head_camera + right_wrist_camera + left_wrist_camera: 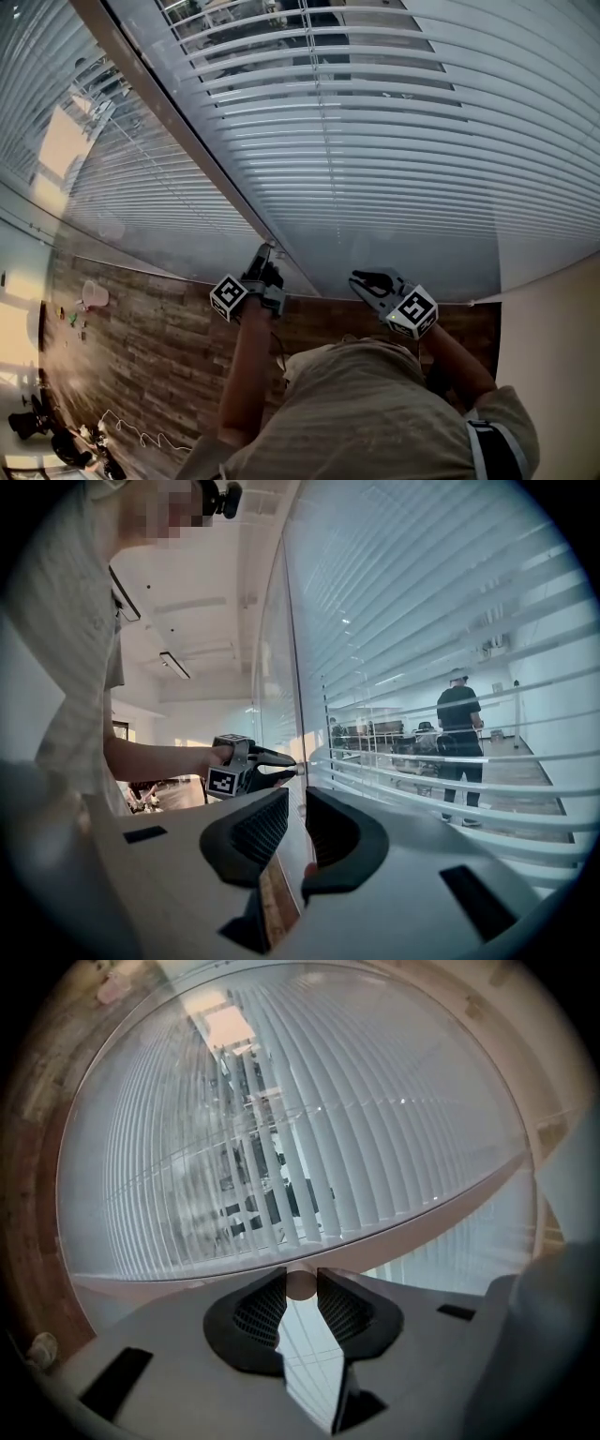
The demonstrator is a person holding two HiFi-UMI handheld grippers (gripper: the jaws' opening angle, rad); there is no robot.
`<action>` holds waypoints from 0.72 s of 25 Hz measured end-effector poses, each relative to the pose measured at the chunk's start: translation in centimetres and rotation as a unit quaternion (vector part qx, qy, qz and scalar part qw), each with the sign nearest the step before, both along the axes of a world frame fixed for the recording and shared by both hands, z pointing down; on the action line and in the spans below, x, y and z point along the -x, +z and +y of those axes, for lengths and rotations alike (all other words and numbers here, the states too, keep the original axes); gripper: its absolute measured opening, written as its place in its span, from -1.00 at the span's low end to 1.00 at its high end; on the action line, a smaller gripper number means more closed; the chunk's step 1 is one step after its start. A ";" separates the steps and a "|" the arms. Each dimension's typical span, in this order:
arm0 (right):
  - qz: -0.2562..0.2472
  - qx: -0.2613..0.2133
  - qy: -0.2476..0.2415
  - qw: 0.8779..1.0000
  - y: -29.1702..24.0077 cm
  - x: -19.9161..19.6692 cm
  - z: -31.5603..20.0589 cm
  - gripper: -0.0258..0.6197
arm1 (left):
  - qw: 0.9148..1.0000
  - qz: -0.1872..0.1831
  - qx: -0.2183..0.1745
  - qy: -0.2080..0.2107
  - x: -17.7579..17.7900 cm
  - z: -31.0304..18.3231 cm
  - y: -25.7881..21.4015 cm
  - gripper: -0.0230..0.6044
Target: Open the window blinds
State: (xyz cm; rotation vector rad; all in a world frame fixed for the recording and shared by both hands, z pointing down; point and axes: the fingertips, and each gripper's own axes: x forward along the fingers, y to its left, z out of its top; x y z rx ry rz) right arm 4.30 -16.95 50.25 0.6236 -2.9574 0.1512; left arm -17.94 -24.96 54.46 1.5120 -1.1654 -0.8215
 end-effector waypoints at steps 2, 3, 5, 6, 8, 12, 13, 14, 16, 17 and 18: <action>0.000 0.000 -0.001 1.000 0.0 0.0 0.0 -0.72 | 0.999 0.036 0.001 -0.007 0.0 0.0 0.1 -0.56; 0.001 -0.001 -0.002 1.000 0.0 0.1 0.0 -0.72 | 0.998 0.057 0.001 -0.010 0.0 0.1 0.1 -0.56; 0.000 -0.001 -0.003 1.000 0.0 0.2 0.1 -0.72 | 0.995 0.095 0.005 -0.014 -0.1 0.2 0.2 -0.56; 0.000 -0.001 -0.004 1.000 0.1 0.2 0.1 -0.72 | 0.994 0.110 0.006 -0.017 -0.1 0.2 0.3 -0.56; 0.000 0.000 -0.004 1.000 0.2 0.2 0.2 -0.72 | 0.990 0.140 0.008 -0.023 -0.1 0.3 0.6 -0.56; 0.000 0.001 -0.007 1.000 0.7 0.6 0.2 -0.72 | 0.981 0.189 0.002 -0.031 -0.1 0.3 1.0 -0.56; 0.000 0.002 -0.008 1.000 0.7 0.7 0.2 -0.72 | 0.983 0.181 -0.002 -0.029 -0.1 0.3 1.0 -0.56; 0.000 0.003 -0.008 1.000 0.8 0.8 0.3 -0.72 | 0.987 0.156 -0.007 -0.025 -0.1 0.3 0.9 -0.56; 0.001 0.006 -0.009 1.000 1.2 1.0 0.4 -0.72 | 0.998 0.059 -0.015 -0.011 -0.1 0.4 0.9 -0.55; 0.001 0.006 -0.010 1.000 1.3 1.1 0.5 -0.72 | 1.000 -0.006 -0.019 -0.002 -0.1 0.5 0.9 -0.51; 0.000 0.004 -0.010 1.000 1.2 1.0 0.6 -0.72 | 0.997 -0.076 -0.026 0.008 -0.3 0.6 0.5 -0.41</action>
